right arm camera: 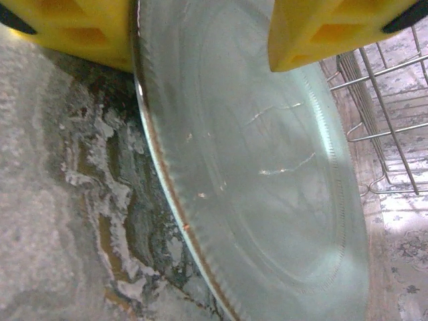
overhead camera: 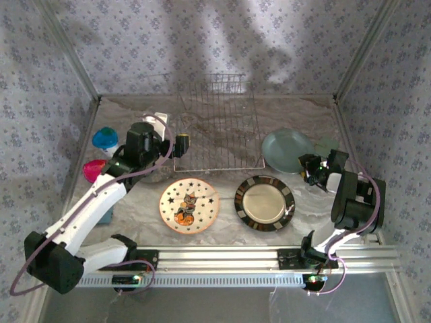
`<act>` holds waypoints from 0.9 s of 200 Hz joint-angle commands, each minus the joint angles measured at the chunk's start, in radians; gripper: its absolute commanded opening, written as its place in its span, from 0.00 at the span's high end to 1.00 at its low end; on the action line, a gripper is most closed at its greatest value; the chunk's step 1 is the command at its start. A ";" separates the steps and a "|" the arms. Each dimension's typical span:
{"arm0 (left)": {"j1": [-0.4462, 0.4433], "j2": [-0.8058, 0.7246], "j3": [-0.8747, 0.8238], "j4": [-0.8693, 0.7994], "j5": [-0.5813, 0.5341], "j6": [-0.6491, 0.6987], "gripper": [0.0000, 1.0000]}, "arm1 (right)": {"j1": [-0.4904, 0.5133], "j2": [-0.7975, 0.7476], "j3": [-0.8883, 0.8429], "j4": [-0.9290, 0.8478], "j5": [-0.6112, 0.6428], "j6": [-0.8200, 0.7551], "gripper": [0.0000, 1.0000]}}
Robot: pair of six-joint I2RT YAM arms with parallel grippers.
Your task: Load the plates into the dish rack
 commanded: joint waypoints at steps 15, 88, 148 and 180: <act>-0.012 0.009 0.048 -0.012 -0.020 -0.005 0.01 | -0.011 0.041 0.007 0.054 -0.031 0.003 0.68; -0.019 0.023 0.056 -0.019 -0.030 -0.013 0.01 | -0.014 0.047 0.013 0.079 -0.063 0.005 1.00; -0.021 0.017 0.067 -0.039 -0.031 -0.019 0.01 | -0.018 -0.023 0.024 0.053 -0.074 0.005 1.00; -0.024 0.012 0.064 -0.047 -0.031 -0.021 0.01 | -0.023 -0.064 0.032 0.036 -0.082 0.009 1.00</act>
